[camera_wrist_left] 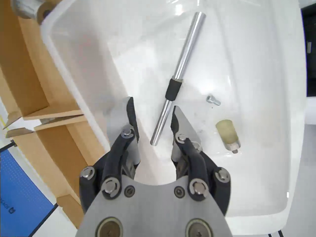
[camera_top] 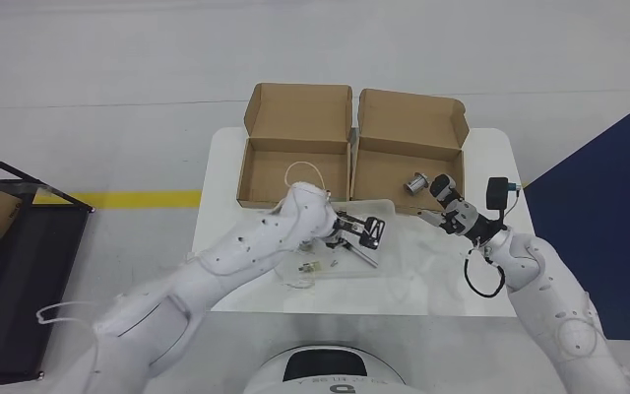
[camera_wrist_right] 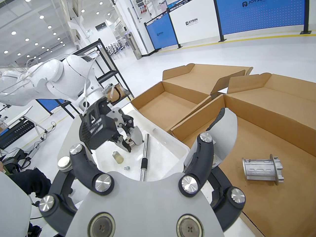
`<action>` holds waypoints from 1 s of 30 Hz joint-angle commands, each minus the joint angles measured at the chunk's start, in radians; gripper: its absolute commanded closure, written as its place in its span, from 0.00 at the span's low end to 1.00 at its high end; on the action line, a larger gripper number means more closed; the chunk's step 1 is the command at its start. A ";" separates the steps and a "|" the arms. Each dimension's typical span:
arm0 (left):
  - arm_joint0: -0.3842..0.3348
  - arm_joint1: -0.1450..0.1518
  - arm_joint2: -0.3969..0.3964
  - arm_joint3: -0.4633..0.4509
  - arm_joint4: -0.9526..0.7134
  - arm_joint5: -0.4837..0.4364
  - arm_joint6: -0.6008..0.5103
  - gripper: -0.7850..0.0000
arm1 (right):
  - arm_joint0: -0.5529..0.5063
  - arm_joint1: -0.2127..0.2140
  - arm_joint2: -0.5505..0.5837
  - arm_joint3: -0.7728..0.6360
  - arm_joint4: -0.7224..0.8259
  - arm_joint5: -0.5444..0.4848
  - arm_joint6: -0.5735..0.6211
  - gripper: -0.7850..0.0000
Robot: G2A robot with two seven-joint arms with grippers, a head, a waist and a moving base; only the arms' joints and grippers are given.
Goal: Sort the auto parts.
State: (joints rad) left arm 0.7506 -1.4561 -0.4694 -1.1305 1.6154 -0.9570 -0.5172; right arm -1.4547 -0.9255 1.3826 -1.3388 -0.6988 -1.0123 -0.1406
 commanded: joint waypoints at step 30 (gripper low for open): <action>-0.186 -0.326 0.244 0.640 -0.036 -0.047 0.166 0.78 | 0.000 0.000 0.000 0.000 0.000 0.000 0.000 0.00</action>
State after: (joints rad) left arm 0.5669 -1.7753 -0.2289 -0.5055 1.5751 -1.0024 -0.3607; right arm -1.4547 -0.9255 1.3826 -1.3388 -0.6988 -1.0123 -0.1406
